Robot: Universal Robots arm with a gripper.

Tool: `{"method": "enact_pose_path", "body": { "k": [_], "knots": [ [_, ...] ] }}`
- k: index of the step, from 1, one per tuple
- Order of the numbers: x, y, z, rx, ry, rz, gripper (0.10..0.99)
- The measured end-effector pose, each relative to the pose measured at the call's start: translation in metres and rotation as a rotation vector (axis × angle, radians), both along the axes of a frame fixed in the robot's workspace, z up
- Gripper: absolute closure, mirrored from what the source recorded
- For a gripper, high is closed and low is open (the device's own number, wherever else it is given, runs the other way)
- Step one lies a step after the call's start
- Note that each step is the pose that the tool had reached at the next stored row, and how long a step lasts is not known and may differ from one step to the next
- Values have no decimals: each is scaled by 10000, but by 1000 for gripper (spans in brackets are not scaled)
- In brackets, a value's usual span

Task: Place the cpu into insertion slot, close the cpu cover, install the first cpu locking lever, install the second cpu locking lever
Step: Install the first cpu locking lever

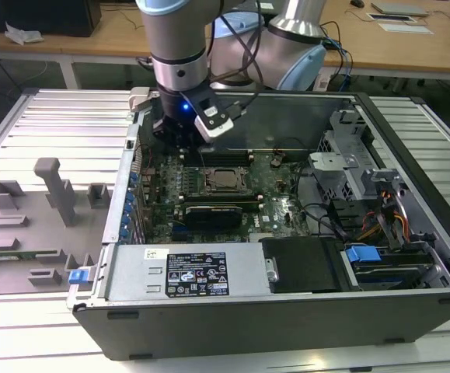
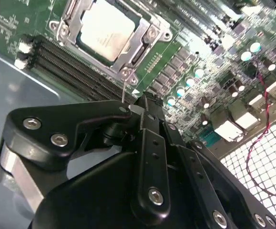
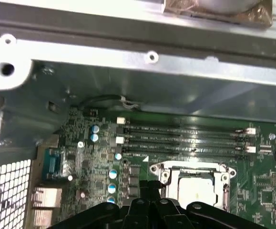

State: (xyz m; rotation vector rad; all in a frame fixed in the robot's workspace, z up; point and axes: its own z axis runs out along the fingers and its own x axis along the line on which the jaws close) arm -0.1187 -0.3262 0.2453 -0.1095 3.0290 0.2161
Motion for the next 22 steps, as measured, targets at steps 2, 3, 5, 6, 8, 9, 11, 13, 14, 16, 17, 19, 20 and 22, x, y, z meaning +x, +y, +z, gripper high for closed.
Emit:
{"method": "enact_pose_path", "body": {
  "k": [2, 3, 5, 6, 8, 9, 11, 13, 14, 16, 17, 19, 20, 22],
  "knots": [
    [-23, 0, 0, 140, -35, 1, 980],
    [-33, 0, 0, 209, -51, 0, 980],
    [-52, 0, 0, 438, -87, 2, 980],
    [-64, 0, 0, 642, -108, 0, 980],
    [-74, 0, 0, 846, -130, 0, 980],
    [-80, 0, 0, 967, -145, -1, 980],
    [-82, 0, 0, 1079, -157, 0, 980],
    [-82, 0, 0, 1201, -167, -1, 980],
    [-82, 0, 0, 1216, -169, -2, 980],
    [-82, 0, 0, 1216, -170, -2, 980],
    [-82, 0, 0, 1217, -170, -1, 980],
    [-43, 0, 0, 1216, -170, -1, 980],
    [8, 0, 0, 1217, -170, -2, 980],
    [115, -2, -1, 1216, -170, -2, 980]
  ]
}}
